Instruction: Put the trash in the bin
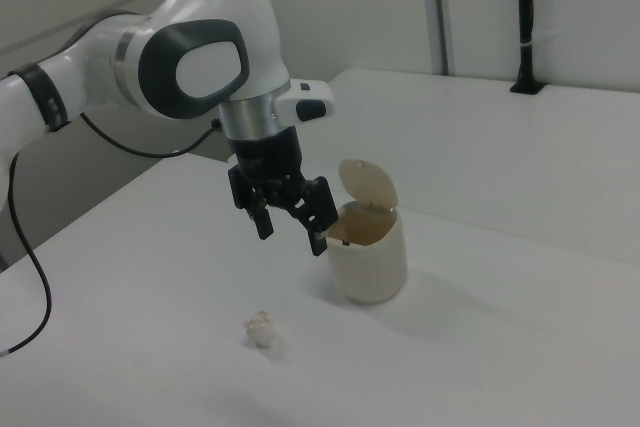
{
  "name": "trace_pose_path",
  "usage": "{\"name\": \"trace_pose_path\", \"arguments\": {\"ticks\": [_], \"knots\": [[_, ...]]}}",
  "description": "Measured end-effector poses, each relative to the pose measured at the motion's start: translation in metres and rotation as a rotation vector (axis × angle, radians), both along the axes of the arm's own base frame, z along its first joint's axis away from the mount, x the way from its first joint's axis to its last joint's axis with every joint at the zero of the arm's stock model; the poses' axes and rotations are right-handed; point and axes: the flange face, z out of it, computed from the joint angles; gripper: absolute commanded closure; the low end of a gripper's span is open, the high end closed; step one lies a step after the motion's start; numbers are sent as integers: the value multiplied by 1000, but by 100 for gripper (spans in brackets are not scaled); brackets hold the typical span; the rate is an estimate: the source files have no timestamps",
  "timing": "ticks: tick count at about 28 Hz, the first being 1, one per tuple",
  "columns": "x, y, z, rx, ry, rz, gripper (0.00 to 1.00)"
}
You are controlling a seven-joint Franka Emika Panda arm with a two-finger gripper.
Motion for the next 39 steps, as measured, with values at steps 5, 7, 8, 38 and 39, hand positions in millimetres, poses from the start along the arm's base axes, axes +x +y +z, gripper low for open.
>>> {"name": "trace_pose_path", "arguments": {"ticks": [5,7,8,38,39], "knots": [[8,34,-7,50,-19,61,0],[15,74,-18,62,-20,118,0],[17,89,-24,68,-16,139,0],[52,213,-252,-7,135,513,26],[52,212,-255,-12,139,514,26]]}}
